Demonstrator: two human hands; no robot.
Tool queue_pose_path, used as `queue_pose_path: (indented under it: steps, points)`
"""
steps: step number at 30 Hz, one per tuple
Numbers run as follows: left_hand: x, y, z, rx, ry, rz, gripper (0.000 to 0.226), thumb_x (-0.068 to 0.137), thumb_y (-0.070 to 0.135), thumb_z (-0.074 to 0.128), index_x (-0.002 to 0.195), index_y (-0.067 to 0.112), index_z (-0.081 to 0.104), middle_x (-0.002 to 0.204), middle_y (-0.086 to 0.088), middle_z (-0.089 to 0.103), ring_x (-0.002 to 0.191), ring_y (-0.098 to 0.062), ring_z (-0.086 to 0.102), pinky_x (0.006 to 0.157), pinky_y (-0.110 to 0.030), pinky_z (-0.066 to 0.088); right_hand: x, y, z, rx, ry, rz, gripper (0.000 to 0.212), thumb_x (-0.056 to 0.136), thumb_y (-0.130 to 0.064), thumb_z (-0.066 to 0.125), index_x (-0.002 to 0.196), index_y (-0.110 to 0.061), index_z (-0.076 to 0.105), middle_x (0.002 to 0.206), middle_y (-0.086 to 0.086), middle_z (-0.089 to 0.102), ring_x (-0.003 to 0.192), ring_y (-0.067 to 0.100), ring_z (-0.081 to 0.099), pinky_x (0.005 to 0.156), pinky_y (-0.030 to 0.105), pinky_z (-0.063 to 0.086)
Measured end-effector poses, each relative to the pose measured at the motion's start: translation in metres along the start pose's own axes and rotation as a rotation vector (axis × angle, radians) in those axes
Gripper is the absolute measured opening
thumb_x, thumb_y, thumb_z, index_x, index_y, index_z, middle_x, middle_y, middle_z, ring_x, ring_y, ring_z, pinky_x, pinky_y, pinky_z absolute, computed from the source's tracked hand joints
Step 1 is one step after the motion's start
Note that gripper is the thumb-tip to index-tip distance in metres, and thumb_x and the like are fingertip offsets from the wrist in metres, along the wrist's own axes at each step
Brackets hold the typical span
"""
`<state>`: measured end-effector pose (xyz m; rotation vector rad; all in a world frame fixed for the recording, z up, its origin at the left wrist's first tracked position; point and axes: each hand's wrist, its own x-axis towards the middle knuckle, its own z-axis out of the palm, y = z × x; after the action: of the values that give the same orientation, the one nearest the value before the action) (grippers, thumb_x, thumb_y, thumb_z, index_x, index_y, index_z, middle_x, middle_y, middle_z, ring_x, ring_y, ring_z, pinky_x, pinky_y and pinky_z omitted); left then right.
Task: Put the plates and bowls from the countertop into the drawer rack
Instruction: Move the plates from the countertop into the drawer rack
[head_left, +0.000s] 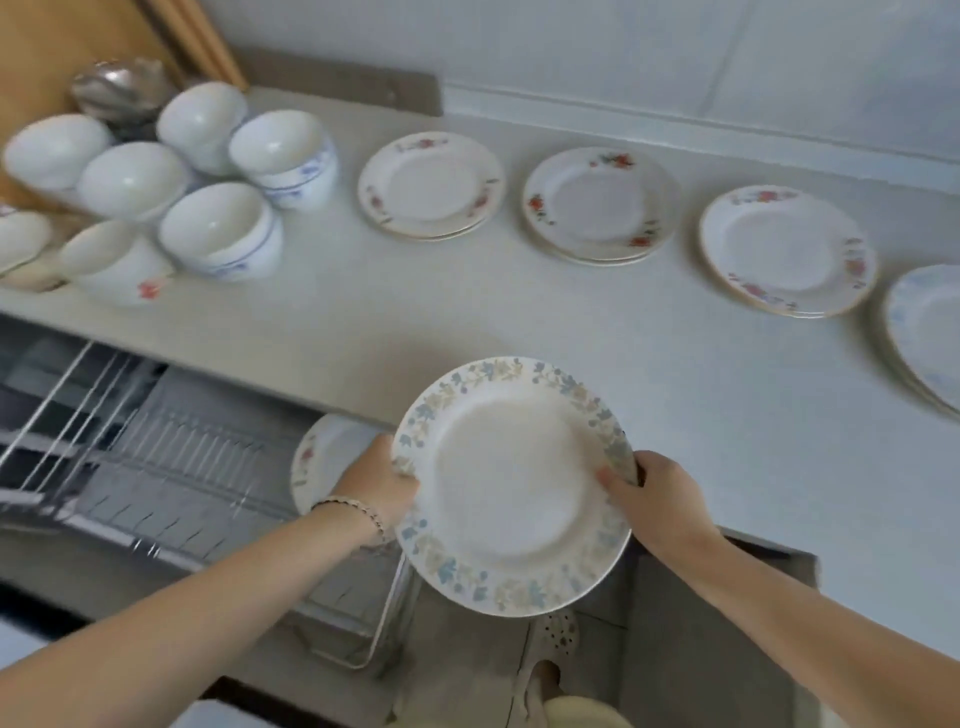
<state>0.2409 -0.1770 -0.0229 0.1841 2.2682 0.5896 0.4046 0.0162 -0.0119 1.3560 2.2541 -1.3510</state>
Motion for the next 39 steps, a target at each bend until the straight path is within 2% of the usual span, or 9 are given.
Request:
queue_pose_path:
  steps: [3, 6, 10, 12, 15, 20, 23, 30, 39]
  points:
    - [0.006, -0.061, -0.053, 0.011, 0.003, -0.083, 0.030, 0.087, 0.009, 0.050, 0.117, 0.012, 0.047, 0.114, -0.010, 0.059, 0.104, -0.027, 0.057, 0.082, -0.034, 0.048, -0.011, -0.038, 0.068, -0.019, -0.085, -0.052, 0.019, 0.093, -0.028, 0.053, 0.076, -0.018, 0.055, 0.066, -0.008, 0.056, 0.059, 0.003, 0.052, 0.042, 0.011, 0.033]
    - [0.021, -0.122, -0.097, 0.092, -0.067, -0.168, 0.035, 0.088, 0.007, 0.050, 0.123, 0.008, 0.045, 0.114, -0.010, 0.056, 0.095, -0.023, 0.051, 0.078, -0.030, 0.043, -0.020, -0.064, 0.140, -0.028, -0.141, -0.029, 0.018, 0.092, -0.029, 0.054, 0.079, -0.018, 0.060, 0.070, -0.008, 0.061, 0.062, 0.002, 0.054, 0.042, 0.011, 0.036]
    - [0.049, -0.187, -0.138, 0.179, -0.140, -0.199, 0.011, 0.090, 0.003, 0.045, 0.088, 0.014, 0.047, 0.085, -0.001, 0.051, 0.084, -0.019, 0.051, 0.071, -0.028, 0.045, -0.024, -0.085, 0.225, -0.028, -0.192, 0.073, 0.020, 0.092, -0.029, 0.054, 0.090, -0.011, 0.062, 0.081, -0.002, 0.063, 0.067, 0.005, 0.054, 0.050, 0.015, 0.035]
    - [0.066, -0.210, -0.147, 0.190, -0.174, -0.198, 0.028, 0.090, 0.001, 0.042, 0.070, 0.020, 0.044, 0.077, 0.001, 0.051, 0.078, -0.018, 0.053, 0.069, -0.026, 0.046, -0.022, -0.090, 0.256, -0.040, -0.217, 0.115, 0.018, 0.092, -0.028, 0.054, 0.081, -0.014, 0.058, 0.071, -0.005, 0.058, 0.062, 0.004, 0.052, 0.048, 0.015, 0.033]
    - [0.092, -0.236, -0.144, 0.194, -0.222, -0.229, 0.030, 0.092, 0.004, 0.040, 0.069, 0.022, 0.048, 0.074, 0.002, 0.053, 0.071, -0.016, 0.055, 0.063, -0.026, 0.049, -0.013, -0.088, 0.292, -0.049, -0.233, 0.208, 0.018, 0.092, -0.025, 0.054, 0.087, -0.011, 0.064, 0.072, -0.003, 0.061, 0.061, 0.009, 0.054, 0.048, 0.016, 0.036]
    - [0.146, -0.247, -0.117, 0.171, -0.192, -0.274, 0.028, 0.092, 0.004, 0.043, 0.117, 0.008, 0.055, 0.114, -0.009, 0.062, 0.106, -0.025, 0.061, 0.089, -0.031, 0.050, 0.018, -0.076, 0.331, 0.009, -0.168, 0.420, 0.024, 0.090, -0.018, 0.055, 0.103, -0.001, 0.066, 0.075, 0.005, 0.062, 0.063, 0.019, 0.056, 0.050, 0.023, 0.040]
    - [0.178, -0.240, -0.097, 0.169, -0.159, -0.259, 0.029, 0.093, 0.005, 0.043, 0.120, 0.006, 0.052, 0.121, -0.011, 0.061, 0.110, -0.027, 0.061, 0.090, -0.031, 0.050, 0.047, -0.069, 0.343, 0.013, -0.087, 0.503, 0.025, 0.089, -0.015, 0.053, 0.106, 0.001, 0.062, 0.079, 0.011, 0.060, 0.069, 0.028, 0.056, 0.058, 0.029, 0.042]
    - [0.244, -0.221, -0.065, 0.189, -0.049, -0.261, 0.043, 0.091, 0.003, 0.046, 0.133, 0.006, 0.042, 0.132, -0.020, 0.051, 0.117, -0.035, 0.056, 0.097, -0.041, 0.050, 0.096, -0.070, 0.367, 0.002, 0.139, 0.599, 0.031, 0.093, -0.011, 0.043, 0.114, 0.005, 0.060, 0.114, 0.026, 0.063, 0.114, 0.039, 0.053, 0.093, 0.037, 0.043]
    - [0.261, -0.220, -0.051, 0.211, 0.038, -0.169, 0.043, 0.088, -0.005, 0.042, 0.129, 0.007, 0.047, 0.124, -0.017, 0.058, 0.114, -0.034, 0.057, 0.086, -0.034, 0.048, 0.095, -0.072, 0.393, 0.243, 0.314, 0.647, 0.051, 0.089, 0.001, 0.039, 0.141, -0.001, 0.033, 0.146, 0.016, 0.032, 0.118, 0.034, 0.051, 0.076, 0.026, 0.034]
